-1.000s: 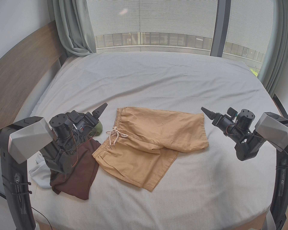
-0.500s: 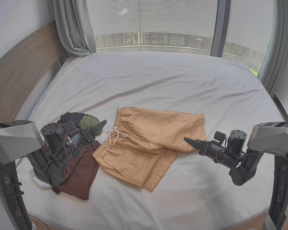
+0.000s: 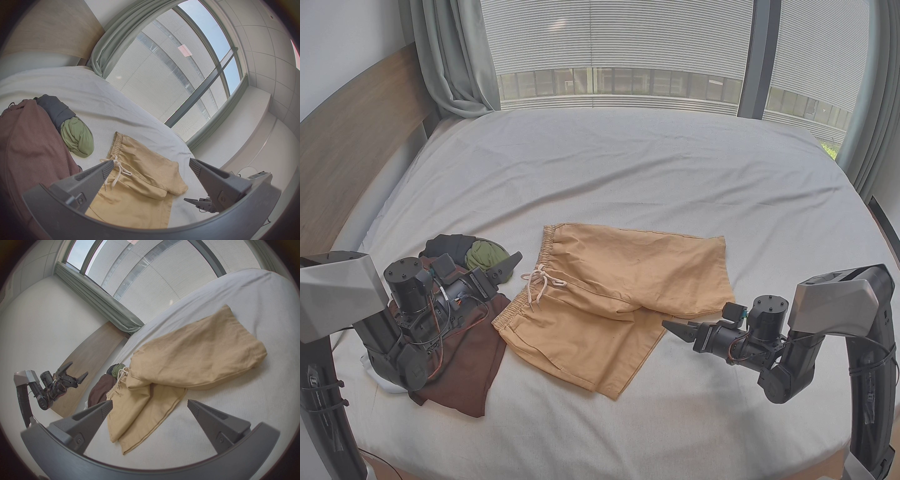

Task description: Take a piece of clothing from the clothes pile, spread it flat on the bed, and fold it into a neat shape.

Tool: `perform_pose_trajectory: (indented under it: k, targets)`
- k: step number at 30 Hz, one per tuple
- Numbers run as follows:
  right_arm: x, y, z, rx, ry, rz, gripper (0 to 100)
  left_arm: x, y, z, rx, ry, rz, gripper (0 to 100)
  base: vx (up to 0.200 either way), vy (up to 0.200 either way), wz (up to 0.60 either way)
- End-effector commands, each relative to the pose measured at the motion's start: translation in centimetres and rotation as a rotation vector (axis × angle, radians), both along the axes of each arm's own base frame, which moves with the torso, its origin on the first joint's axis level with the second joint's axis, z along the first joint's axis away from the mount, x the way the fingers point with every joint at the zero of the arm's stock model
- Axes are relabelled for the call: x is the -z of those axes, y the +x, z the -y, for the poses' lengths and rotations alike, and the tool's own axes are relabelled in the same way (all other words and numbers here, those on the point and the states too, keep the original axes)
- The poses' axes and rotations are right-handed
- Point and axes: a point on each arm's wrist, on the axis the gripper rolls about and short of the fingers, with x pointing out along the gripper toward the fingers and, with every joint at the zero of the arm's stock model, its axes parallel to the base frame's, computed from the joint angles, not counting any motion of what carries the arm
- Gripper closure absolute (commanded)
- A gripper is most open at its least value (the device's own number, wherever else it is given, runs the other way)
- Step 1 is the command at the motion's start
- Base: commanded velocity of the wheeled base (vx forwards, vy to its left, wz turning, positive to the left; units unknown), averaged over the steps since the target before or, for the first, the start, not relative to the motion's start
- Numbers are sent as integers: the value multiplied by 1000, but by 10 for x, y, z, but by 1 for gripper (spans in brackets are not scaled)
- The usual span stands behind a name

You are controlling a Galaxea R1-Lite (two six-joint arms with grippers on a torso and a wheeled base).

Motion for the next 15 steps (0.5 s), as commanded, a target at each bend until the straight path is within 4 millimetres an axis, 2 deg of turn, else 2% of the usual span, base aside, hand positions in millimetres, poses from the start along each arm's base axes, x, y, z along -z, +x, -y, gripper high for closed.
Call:
perform_pose_trajectory:
  k: [1, 7, 11, 15]
  targets:
    - [22, 1, -6, -15, -13, -43, 0, 1, -1, 0, 1, 0, -7, 0, 0, 0, 0]
    - [36, 9, -12, -23, -18, -59, 0, 1, -1, 0, 1, 0, -7, 0, 0, 0, 0]
    - [38, 15, -15, -22, -21, -74, 0, 1, -1, 0, 1, 0, -4, 0, 0, 0, 0]
    - [42, 21, -26, -19, -33, -79, 0, 1, -1, 0, 1, 0, -7, 0, 0, 0, 0]
